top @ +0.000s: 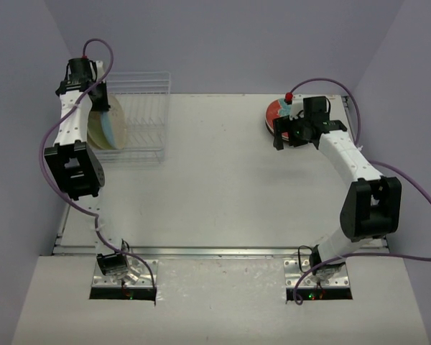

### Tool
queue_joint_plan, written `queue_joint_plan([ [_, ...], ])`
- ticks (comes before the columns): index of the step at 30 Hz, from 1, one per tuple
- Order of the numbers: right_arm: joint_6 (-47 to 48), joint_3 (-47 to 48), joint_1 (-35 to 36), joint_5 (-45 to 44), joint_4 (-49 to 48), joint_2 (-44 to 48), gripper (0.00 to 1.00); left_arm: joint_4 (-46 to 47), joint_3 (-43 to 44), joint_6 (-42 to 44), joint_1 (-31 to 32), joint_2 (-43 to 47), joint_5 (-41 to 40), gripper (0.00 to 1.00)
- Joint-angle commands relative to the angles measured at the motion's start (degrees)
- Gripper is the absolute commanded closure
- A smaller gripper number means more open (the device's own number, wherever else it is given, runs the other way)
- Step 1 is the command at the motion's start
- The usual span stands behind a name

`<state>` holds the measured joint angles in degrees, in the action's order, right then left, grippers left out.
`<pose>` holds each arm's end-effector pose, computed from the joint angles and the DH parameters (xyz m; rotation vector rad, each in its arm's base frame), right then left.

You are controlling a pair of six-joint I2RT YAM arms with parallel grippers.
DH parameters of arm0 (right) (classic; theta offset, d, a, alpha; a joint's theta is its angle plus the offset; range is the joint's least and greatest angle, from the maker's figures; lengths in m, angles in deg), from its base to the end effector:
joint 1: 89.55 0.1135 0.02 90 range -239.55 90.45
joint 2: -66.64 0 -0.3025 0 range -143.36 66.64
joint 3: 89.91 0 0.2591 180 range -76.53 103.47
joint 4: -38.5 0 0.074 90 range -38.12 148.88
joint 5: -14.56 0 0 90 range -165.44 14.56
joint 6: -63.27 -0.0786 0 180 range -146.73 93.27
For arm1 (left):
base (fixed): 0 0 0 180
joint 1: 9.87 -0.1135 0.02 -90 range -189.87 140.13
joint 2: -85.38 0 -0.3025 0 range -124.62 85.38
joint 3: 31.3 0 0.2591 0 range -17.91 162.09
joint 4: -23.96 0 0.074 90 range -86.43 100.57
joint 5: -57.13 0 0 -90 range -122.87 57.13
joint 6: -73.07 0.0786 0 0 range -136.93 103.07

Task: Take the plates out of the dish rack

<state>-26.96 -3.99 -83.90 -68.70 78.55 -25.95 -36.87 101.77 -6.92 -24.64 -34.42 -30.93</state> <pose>0.3924 0.0481 0.2749 -0.1685 2.3812 0.1889 0.5088 0.1314 0.3229 -0.0841 2.4050 0.1607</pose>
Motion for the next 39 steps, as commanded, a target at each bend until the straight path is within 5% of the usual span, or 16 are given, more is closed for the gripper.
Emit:
queue_joint_plan([
  [1, -2.85, 1.3, -0.11, 4.86, -1.36, 3.47, 0.01, 3.93, 6.88, 0.44, 0.79, 9.17, 2.63, 1.0],
  [13, -4.25, 2.96, -0.11, 8.15, -1.72, 4.28, 0.01, 14.55, 4.86, 8.0, 8.89, 20.6, -6.32, 1.0],
  [23, -10.63, -2.27, -0.11, 33.25, -8.27, 7.95, 0.01, 8.54, -2.61, 5.42, 13.23, 31.11, 33.82, 1.0],
  [30, -25.04, -15.3, 0.37, 46.81, -27.05, 11.44, 0.05, 9.46, -12.38, -5.39, 13.36, 31.75, 56.7, 1.0],
  [34, -31.0, -20.08, 2.33, 48.14, -38.11, 13.51, 0.07, 14.21, -18.44, -11.64, 13.95, 32.38, 62.25, 1.0],
  [39, -32.63, -19.11, 5.84, 47.18, -39.91, 12.3, 0.09, 14.22, -23.12, -11.22, 15.76, 33.3, 63.53, 1.0],
])
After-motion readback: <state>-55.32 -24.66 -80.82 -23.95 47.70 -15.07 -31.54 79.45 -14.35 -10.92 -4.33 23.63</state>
